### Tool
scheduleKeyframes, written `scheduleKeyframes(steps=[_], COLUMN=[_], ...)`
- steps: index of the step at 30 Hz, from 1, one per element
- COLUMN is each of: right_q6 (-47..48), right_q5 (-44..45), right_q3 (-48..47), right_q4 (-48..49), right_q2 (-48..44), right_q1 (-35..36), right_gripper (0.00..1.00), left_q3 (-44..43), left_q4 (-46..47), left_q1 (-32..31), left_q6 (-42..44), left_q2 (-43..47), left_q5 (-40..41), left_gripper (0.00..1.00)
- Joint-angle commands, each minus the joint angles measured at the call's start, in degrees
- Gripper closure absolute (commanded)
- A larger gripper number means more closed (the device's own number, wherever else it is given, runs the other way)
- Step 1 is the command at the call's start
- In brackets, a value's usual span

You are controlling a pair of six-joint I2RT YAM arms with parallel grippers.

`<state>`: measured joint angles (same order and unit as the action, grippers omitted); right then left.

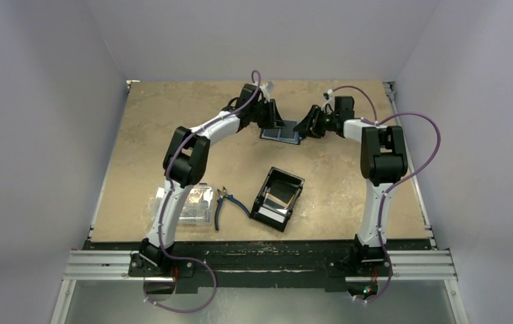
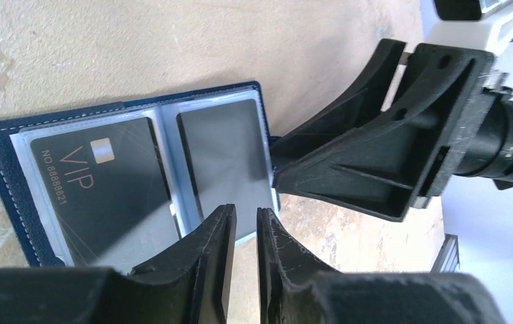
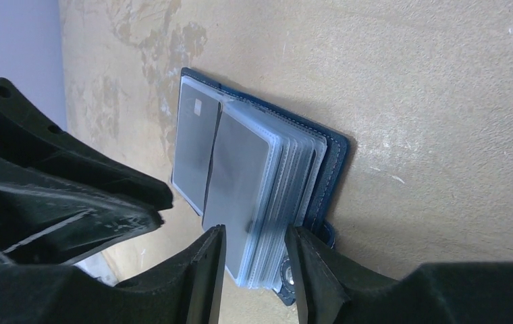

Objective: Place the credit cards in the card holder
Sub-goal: Insert the credit card into the card holder.

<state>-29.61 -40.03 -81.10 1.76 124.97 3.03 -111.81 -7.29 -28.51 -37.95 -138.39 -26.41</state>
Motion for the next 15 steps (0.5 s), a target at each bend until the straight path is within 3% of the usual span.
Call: scheduleKeyframes(steps=[1,15], right_q6=[-0.27,0.24], right_q5=[-0.82,-0.31], right_q3=[0.48,1.12], right_q4=[0.77,1.32], right_q2=[-3.50,-5.01], right_q1=[-0.21,-0.10], right_gripper=[0.54,0.49], left_q3=[-0.97,1.13], left_q4=[1.93,2.18], left_q1=[0.38,1.61], left_q6=[-0.45,-0.20], left_q2=[-1.75,-4.32], left_q5=[-0.90,0.40], left_gripper=[0.79,0.97])
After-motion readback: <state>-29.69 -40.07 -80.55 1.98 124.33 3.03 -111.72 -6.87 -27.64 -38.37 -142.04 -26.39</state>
